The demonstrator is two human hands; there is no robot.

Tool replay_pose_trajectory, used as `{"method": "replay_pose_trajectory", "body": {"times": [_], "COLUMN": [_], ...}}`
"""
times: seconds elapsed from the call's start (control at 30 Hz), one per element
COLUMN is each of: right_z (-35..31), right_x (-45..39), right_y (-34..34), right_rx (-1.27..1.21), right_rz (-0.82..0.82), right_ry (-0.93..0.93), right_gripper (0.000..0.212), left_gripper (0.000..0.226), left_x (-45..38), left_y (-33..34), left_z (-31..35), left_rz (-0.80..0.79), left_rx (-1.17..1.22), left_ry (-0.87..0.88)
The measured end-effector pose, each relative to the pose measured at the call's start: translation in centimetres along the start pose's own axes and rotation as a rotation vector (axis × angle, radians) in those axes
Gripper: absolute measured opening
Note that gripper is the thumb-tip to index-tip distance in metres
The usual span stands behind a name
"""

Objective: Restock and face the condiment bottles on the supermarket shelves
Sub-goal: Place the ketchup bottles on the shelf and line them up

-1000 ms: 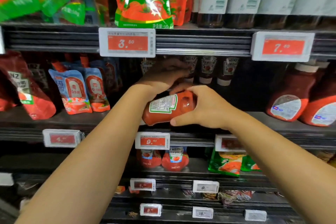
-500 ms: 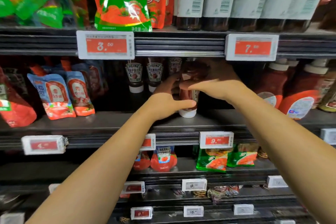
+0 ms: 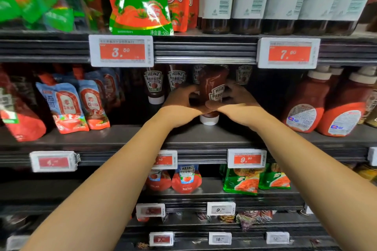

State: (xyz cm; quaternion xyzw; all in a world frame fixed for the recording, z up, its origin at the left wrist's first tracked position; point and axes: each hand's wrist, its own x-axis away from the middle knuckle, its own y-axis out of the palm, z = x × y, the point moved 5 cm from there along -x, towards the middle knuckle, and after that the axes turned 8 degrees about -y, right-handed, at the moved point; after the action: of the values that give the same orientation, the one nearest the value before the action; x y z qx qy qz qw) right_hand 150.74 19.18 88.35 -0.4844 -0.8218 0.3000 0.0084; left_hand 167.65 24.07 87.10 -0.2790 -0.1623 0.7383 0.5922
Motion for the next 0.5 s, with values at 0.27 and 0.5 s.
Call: {"method": "replay_pose_trajectory", "body": {"times": [0.27,0.5], "right_z": [0.6,2.3], "right_x": [-3.3,-5.9], "right_y": [2.1,4.8], "right_rx": [0.251,0.415], "right_rz": [0.224,0.167], "right_ry": [0.03,0.114], "right_gripper": [0.074,0.087], "left_gripper": [0.05,0.145], "left_x": [0.4,-1.5], "left_y": [-7.0,-5.2], "left_z": [-3.9,-6.2], "left_rz": [0.61,0.518], "left_rx": [-0.293,0.016], "left_ry": [-0.352,-0.502]}}
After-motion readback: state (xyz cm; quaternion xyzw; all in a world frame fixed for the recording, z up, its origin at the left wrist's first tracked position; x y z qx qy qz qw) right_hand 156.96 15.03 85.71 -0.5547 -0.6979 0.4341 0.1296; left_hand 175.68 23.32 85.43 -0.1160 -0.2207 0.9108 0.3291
